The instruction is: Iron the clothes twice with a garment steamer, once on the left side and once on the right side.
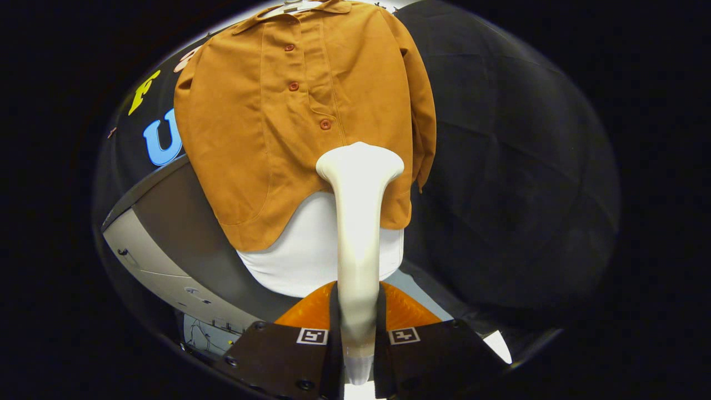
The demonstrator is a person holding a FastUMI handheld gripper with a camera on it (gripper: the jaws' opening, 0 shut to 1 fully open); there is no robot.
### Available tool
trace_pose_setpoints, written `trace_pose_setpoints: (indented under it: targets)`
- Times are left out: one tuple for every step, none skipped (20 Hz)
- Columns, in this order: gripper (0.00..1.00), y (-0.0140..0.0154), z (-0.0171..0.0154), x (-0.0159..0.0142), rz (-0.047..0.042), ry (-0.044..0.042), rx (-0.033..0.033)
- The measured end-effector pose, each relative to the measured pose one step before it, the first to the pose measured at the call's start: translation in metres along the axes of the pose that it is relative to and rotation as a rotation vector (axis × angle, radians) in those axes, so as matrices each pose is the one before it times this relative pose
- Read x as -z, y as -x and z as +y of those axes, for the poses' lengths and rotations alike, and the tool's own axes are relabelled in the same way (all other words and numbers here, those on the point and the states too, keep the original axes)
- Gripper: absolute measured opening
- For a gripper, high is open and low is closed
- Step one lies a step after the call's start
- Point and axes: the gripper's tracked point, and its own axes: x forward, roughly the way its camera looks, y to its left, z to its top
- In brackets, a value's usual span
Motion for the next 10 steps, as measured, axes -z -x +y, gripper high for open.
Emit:
trace_pose_setpoints:
  targets:
    - [0.25,0.00324,0.00144,0.00631,0.00813,-0.00418,-0.00151]
    - [0.25,0.00374,0.00136,0.00448,0.00392,-0.00208,-0.00202]
    - [0.25,0.00427,0.00178,0.00399,0.00224,0.00055,-0.00220]
    - [0.25,0.00523,0.00129,0.00268,-0.00198,0.00376,0.00038]
    - [0.25,0.00507,0.00189,0.00141,-0.00467,0.00445,0.00026]
    - [0.25,0.00576,0.00207,0.00041,-0.00378,0.00438,-0.00187]
    - [0.25,0.00570,0.00275,-0.00033,-0.00596,0.00374,-0.00332]
    - [0.25,0.00560,0.00311,-0.00198,-0.00924,0.00384,-0.00446]
    - [0.25,0.00480,0.00297,-0.00221,-0.00873,0.00383,-0.00427]
    - [0.25,0.00531,0.00370,-0.00411,-0.00941,0.00349,-0.00550]
